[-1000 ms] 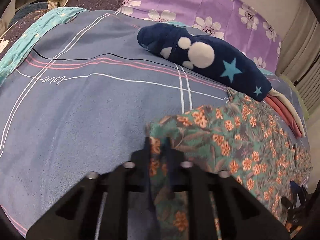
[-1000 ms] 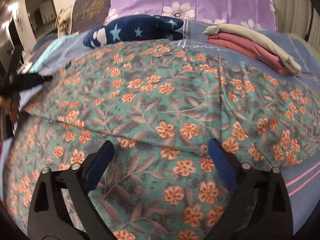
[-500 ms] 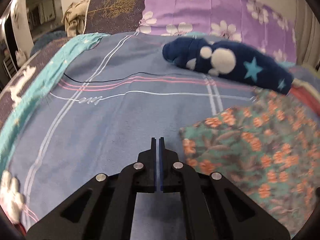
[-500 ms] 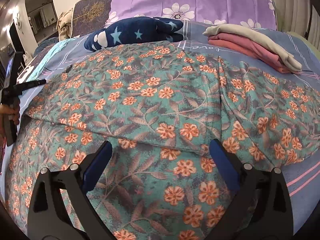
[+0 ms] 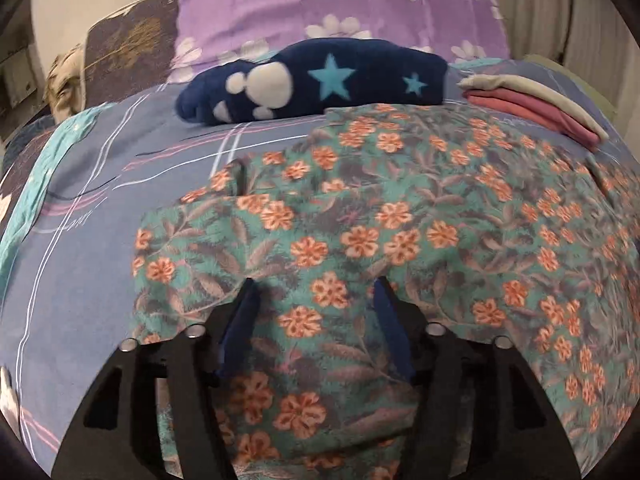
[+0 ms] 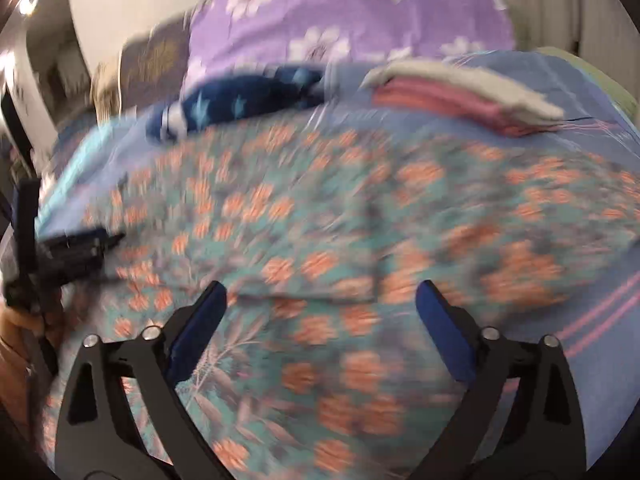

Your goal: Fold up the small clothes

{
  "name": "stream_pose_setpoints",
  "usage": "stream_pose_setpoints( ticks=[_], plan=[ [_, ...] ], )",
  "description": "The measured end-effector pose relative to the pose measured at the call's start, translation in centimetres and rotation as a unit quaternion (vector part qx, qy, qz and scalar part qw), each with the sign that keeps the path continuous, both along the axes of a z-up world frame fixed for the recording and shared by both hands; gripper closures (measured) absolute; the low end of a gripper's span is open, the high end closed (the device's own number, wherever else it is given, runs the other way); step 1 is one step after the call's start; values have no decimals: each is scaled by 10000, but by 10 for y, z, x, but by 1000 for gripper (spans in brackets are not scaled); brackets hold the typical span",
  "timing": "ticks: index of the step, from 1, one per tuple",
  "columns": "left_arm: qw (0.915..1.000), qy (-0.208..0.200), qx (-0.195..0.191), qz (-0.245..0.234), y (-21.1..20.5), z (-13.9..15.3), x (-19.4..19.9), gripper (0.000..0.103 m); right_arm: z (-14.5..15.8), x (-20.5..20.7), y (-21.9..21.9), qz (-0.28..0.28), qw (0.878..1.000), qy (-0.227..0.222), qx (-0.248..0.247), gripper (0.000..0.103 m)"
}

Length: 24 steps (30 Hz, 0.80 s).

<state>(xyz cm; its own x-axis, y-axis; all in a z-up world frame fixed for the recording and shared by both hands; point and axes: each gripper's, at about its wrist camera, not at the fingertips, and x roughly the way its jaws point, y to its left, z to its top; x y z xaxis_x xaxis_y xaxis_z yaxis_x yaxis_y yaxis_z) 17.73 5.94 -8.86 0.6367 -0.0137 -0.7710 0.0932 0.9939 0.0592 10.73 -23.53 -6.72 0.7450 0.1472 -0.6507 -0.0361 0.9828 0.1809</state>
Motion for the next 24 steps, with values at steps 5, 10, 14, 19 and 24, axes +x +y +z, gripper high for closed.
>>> stream_pose_setpoints(
  ticks=[5, 10, 14, 19, 24],
  plan=[
    [9998, 39, -215, 33, 6, -10, 12, 29, 28, -31, -150, -2191, 9729, -266, 686, 71],
    [10000, 8, -71, 52, 6, -5, 12, 27, -1, -61, -283, -3334, 9100, 71, 2463, 65],
    [9999, -2, 3, 140, 3, -2, 0, 20, -19, -54, -318, -3385, 8855, -83, 3181, 45],
    [9999, -18, -40, 153, 5, -1, -4, 19, -23, -35, -349, -3718, 8515, -303, 3684, 57],
    [9999, -22, -33, 157, 5, -2, -3, 18, -7, -13, -354, -3885, 8440, -271, 3688, 98]
  ],
)
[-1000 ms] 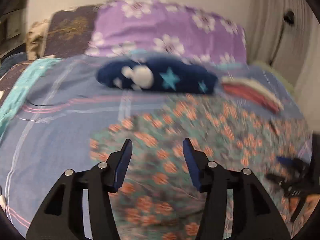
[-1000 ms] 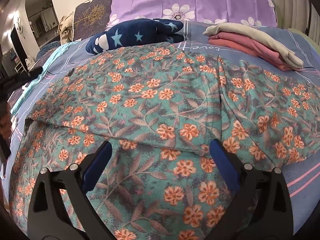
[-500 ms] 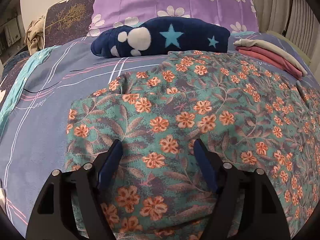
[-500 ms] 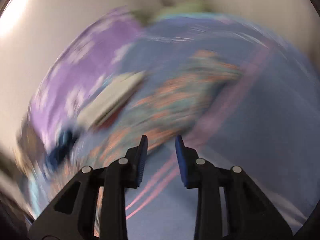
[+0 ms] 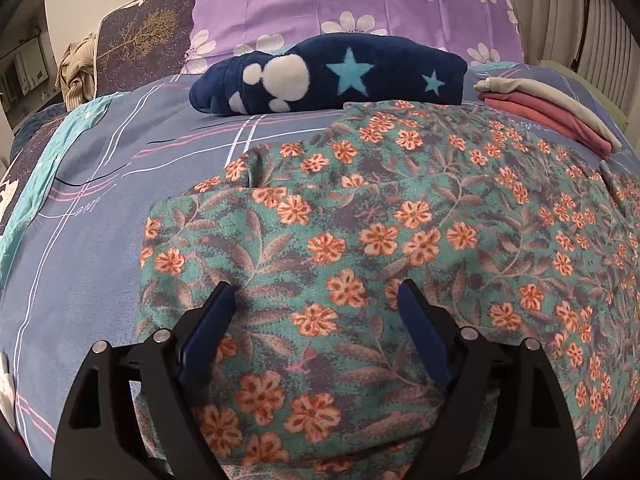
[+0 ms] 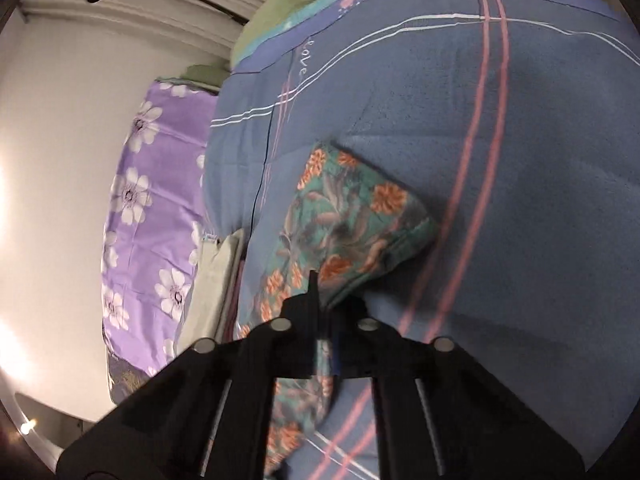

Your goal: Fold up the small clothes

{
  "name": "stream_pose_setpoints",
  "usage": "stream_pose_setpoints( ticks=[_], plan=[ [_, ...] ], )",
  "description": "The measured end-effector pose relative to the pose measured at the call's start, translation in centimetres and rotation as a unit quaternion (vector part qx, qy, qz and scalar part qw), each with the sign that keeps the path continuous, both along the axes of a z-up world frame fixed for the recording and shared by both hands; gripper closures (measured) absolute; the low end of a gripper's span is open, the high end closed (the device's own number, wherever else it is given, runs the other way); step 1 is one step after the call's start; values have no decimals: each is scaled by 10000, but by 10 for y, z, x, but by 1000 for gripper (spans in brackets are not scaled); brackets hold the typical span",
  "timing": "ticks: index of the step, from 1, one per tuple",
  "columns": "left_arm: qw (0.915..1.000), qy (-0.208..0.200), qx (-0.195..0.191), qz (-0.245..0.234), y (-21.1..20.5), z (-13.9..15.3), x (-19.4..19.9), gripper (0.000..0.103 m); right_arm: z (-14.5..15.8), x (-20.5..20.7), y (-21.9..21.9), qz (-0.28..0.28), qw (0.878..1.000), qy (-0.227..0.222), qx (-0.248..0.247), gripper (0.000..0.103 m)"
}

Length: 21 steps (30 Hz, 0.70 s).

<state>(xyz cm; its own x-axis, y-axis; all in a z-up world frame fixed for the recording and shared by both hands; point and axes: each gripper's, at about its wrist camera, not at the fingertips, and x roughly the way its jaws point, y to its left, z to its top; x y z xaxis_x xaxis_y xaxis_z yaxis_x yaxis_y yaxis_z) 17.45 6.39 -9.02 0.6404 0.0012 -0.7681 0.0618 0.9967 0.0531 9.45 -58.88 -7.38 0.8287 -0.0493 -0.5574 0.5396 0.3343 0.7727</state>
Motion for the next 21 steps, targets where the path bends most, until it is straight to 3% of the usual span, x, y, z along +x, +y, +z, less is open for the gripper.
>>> stream_pose_setpoints(
  ticks=[3, 5, 8, 9, 11, 13, 15, 18, 21],
  plan=[
    [10000, 4, -8, -2, 0, 0, 0, 18, 46, 27, 59, 922, 9917, -564, -702, 98],
    [10000, 9, -41, -3, 1, 0, 0, 18, 65, 45, 109, 1700, 9773, -994, -786, 98],
    [10000, 4, -97, -13, 2, 0, -1, 17, 76, 69, 212, 3056, 9378, -1440, -804, 99],
    [9999, 4, -113, -16, 3, 0, -1, 17, 73, 78, 255, 3585, 9178, -1479, -848, 99],
    [9999, 4, -162, -25, 4, 1, -1, 17, 53, 89, 327, 4425, 8832, -1277, -885, 99],
    [9998, 6, -220, -36, 5, 1, -1, 16, 30, 97, 375, 4934, 8581, -886, -1109, 99],
    [9996, 6, -268, -49, 6, 2, -2, 16, 1, 100, 410, 5216, 8409, -363, -1398, 99],
    [9988, -33, -460, -164, 8, 8, -5, 16, -23, 101, 425, 5399, 8275, -62, -1541, 95],
    [9927, -51, -1132, -404, 9, 20, -13, 16, -24, 95, 429, 5476, 8213, -72, -1595, 92]
  ],
)
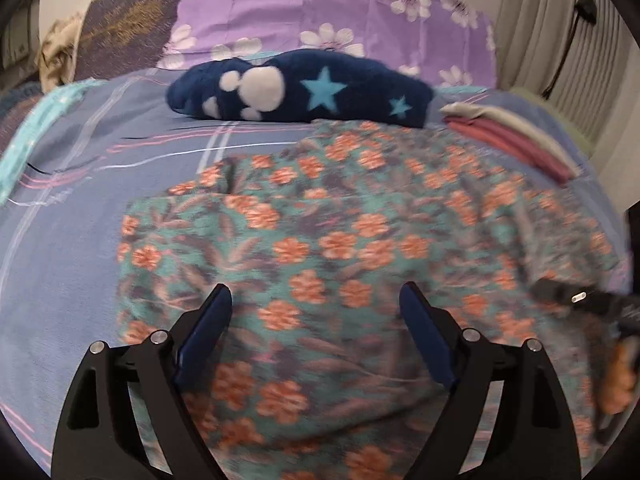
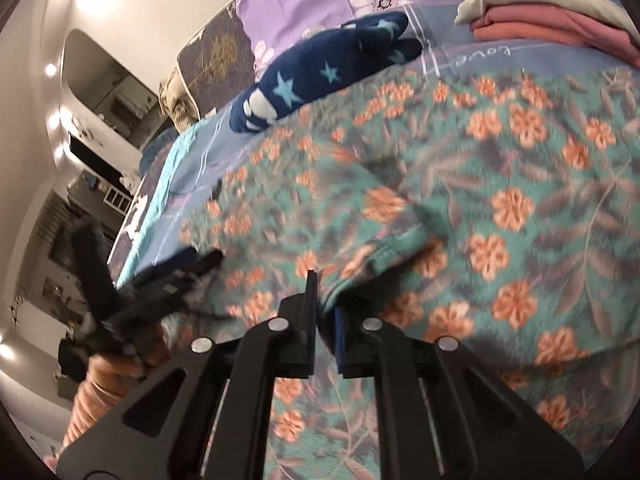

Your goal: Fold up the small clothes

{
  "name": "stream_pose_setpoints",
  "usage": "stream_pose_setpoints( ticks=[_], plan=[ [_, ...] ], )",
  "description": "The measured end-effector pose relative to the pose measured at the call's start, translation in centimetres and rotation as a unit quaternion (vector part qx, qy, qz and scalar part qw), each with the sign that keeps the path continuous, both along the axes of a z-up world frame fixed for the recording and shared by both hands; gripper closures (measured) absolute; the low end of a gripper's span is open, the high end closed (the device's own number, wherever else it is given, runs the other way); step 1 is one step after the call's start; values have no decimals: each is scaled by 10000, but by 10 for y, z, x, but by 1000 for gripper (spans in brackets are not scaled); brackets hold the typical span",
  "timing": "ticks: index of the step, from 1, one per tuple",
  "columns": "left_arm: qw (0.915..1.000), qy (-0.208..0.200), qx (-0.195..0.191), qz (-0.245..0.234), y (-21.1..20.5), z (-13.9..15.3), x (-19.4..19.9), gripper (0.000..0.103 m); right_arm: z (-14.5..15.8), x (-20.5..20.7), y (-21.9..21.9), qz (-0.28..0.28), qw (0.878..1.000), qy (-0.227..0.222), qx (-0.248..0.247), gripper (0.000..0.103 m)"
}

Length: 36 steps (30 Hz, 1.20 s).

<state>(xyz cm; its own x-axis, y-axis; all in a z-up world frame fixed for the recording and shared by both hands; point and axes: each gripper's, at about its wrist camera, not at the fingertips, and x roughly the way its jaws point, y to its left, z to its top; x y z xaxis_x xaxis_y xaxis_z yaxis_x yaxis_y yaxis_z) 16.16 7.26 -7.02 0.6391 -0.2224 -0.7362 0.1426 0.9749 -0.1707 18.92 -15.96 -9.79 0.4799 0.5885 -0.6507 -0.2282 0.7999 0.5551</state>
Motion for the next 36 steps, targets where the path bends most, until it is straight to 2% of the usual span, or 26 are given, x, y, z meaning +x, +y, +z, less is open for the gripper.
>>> stream_pose_setpoints(
  ticks=[3, 5, 7, 9, 11, 13, 16, 18, 19, 21, 23, 24, 25, 26, 28, 30, 33, 36],
  plan=[
    [9967, -56, -776, -225, -8, 15, -5, 17, 3, -3, -4, -52, 9999, -122, 84, 79],
    [9894, -7, -1371, -474, -19, 23, -3, 17, -4, -16, 2, -29, 9998, -215, -10, 78],
    [9816, 137, -1777, -684, -32, 25, 1, 16, -7, -37, 3, 123, 9986, -463, -203, 75],
    [9767, 319, -1961, -809, -44, 23, 6, 16, -8, -42, 13, 395, 9963, -705, -295, 68],
    [9734, 542, -2051, -870, -56, 17, 14, 15, -4, -46, 22, 699, 9930, -878, -359, 55],
    [9705, 787, -2132, -810, -62, 9, 22, 12, -5, -48, 32, 1012, 9898, -923, -397, 49],
    [9610, 1087, -2469, -603, -60, -5, 31, 12, -10, -47, 37, 1115, 9892, -839, -451, 49],
    [9552, 1111, -2706, -462, -58, -9, 33, 12, -11, -46, 35, 1116, 9900, -794, -336, 48],
    [9550, 1091, -2719, -463, -58, -8, 34, 12, -11, -46, 33, 1111, 9904, -764, -288, 48],
    [9594, 1061, -2562, -511, -64, -7, 34, 25, -12, -46, 30, 1105, 9911, -720, -203, 48],
    [9644, 1116, -2298, -681, -75, -8, 36, 67, -12, -45, 29, 1098, 9913, -706, -158, 48],
    [9651, 1204, -2201, -748, -81, -11, 38, 77, -12, -45, 28, 1089, 9914, -712, -147, 48],
    [9653, 1278, -2139, -778, -85, -13, 38, 93, -11, -46, 28, 1073, 9915, -722, -152, 48],
    [9665, 1289, -2077, -781, -85, -15, 38, 100, -10, -48, 26, 1057, 9916, -731, -163, 48],
    [9758, 1130, -1732, -707, -91, -7, 36, 100, -4, -55, 22, 1004, 9914, -790, -292, 47],
    [9836, 759, -1477, -697, -91, 15, 31, 100, 5, -64, 14, 955, 9895, -987, -438, 42],
    [9866, -47, -1380, -865, -83, 70, 16, 100, 12, -74, 4, 938, 9854, -1248, -671, 39],
    [9886, -646, -1030, -894, -70, 117, 4, 100, 5, -70, -11, 471, 9904, -1059, -756, 34]
  ],
)
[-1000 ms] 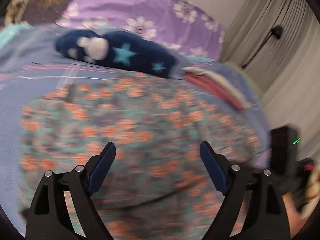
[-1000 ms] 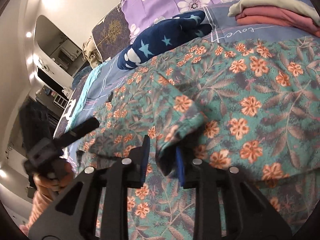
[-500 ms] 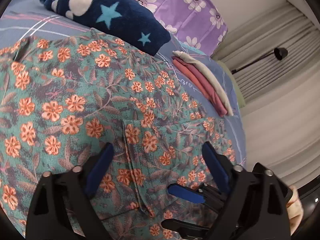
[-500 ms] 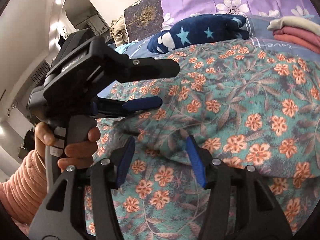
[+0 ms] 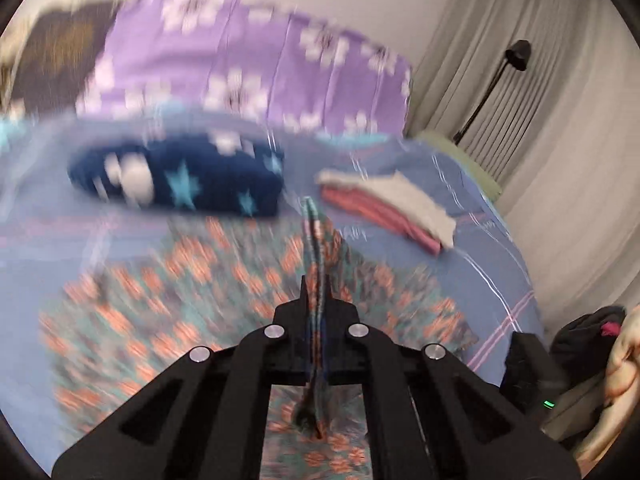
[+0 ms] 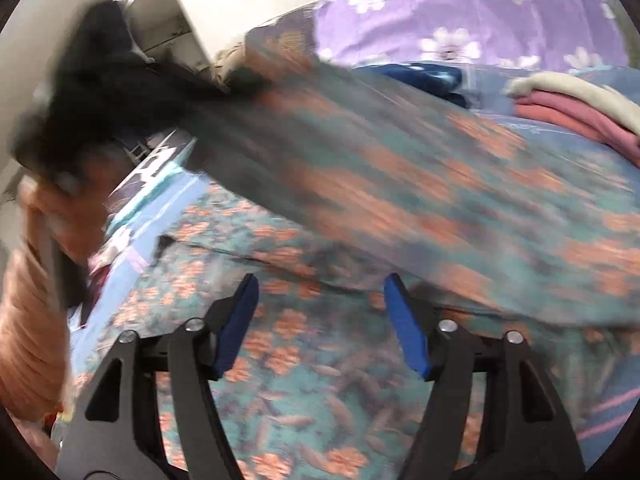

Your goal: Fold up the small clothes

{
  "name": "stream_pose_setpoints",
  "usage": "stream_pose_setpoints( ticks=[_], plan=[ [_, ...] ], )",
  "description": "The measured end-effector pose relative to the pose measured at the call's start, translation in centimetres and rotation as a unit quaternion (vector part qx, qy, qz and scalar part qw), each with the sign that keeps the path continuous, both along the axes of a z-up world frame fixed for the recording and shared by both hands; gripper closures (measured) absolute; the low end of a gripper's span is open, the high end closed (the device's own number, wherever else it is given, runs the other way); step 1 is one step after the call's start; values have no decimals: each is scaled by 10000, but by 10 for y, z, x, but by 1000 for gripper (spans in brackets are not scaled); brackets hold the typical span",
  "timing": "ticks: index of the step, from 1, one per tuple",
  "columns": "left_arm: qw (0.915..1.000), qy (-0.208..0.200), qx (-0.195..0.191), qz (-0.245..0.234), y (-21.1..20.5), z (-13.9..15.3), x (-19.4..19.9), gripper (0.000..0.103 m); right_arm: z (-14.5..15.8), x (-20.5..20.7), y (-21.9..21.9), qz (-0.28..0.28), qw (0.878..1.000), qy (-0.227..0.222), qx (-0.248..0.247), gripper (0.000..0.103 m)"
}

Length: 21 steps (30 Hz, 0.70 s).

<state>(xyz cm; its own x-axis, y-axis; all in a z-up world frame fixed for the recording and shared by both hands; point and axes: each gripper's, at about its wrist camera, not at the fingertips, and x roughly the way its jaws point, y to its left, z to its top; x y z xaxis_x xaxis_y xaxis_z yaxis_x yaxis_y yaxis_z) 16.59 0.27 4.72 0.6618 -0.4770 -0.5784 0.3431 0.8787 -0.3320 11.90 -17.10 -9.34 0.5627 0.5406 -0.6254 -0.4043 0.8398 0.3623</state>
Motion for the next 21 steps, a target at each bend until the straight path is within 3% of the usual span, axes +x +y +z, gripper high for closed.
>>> stream_pose_setpoints(
  ticks=[2, 5, 7, 10, 13, 18, 21],
  plan=[
    [9999, -101, 115, 61, 12, 14, -2, 100, -7, 10, -12, -324, 9990, 276, 167, 35],
    [9982, -71, 479, 357, 33, 11, -2, 100, -16, 18, -25, -551, 9956, 629, 420, 42],
    [9968, 58, 535, 592, 52, 1, -2, 100, -15, 15, -18, -537, 9969, 539, 193, 41],
    [9935, 306, 427, 1007, 86, -14, 2, 100, -14, 11, -3, -444, 9980, 390, -234, 29],
    [9871, 552, 533, 1403, 117, -38, 3, 99, -16, 10, 7, -376, 9975, 313, -503, 23],
    [9624, 1105, 1260, 2138, 144, -93, 11, 96, -17, 12, 3, -349, 9980, 355, -383, 21],
    [9592, 1094, 1256, 2284, 148, -98, 2, 89, -15, 12, 4, -344, 9979, 346, -427, 20]
  ],
)
